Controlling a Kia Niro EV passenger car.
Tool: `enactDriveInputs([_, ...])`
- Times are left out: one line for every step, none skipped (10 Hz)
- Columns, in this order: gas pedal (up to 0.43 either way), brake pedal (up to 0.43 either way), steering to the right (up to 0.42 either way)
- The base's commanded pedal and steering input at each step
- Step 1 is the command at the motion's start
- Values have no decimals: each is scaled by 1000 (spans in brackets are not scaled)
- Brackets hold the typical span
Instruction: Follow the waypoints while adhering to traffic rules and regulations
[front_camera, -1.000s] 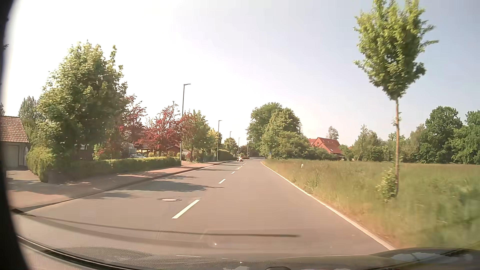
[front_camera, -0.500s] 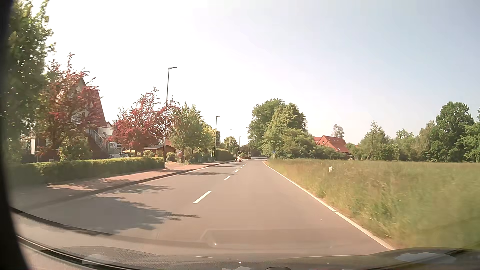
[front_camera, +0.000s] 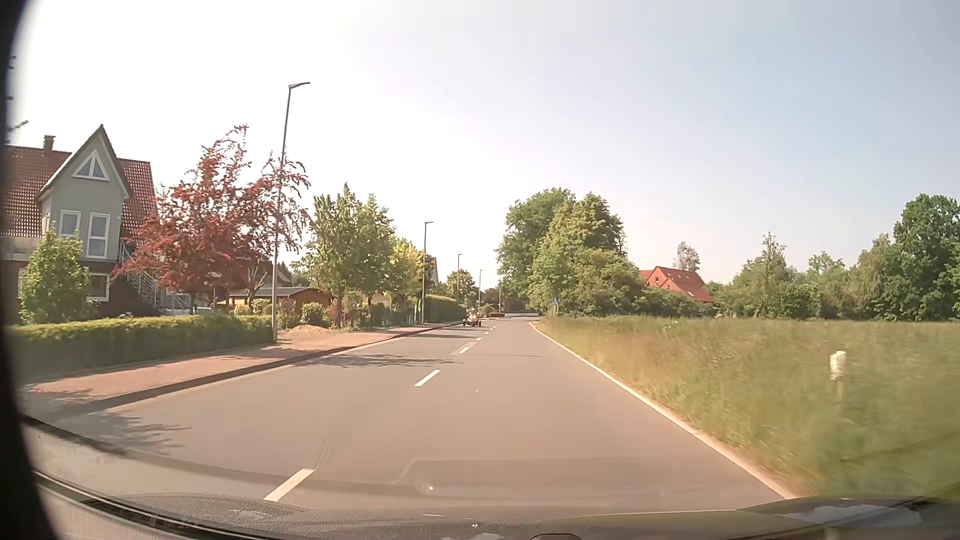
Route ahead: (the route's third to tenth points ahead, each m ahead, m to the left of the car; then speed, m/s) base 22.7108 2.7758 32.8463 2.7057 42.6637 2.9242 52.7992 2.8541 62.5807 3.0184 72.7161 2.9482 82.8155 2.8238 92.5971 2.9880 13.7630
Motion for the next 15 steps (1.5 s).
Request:
enactDriveInputs([177,0,0])
enactDriveInputs([177,0,1])
enactDriveInputs([177,0,2])
enactDriveInputs([177,0,2])
enactDriveInputs([177,0,1])
enactDriveInputs([177,0,1])
enactDriveInputs([177,0,1])
enactDriveInputs([177,0,1])
enactDriveInputs([177,0,1])
enactDriveInputs([177,0,1])
enactDriveInputs([177,0,1])
enactDriveInputs([169,0,1])
enactDriveInputs([169,0,1])
enactDriveInputs([157,0,1])
enactDriveInputs([150,0,1])
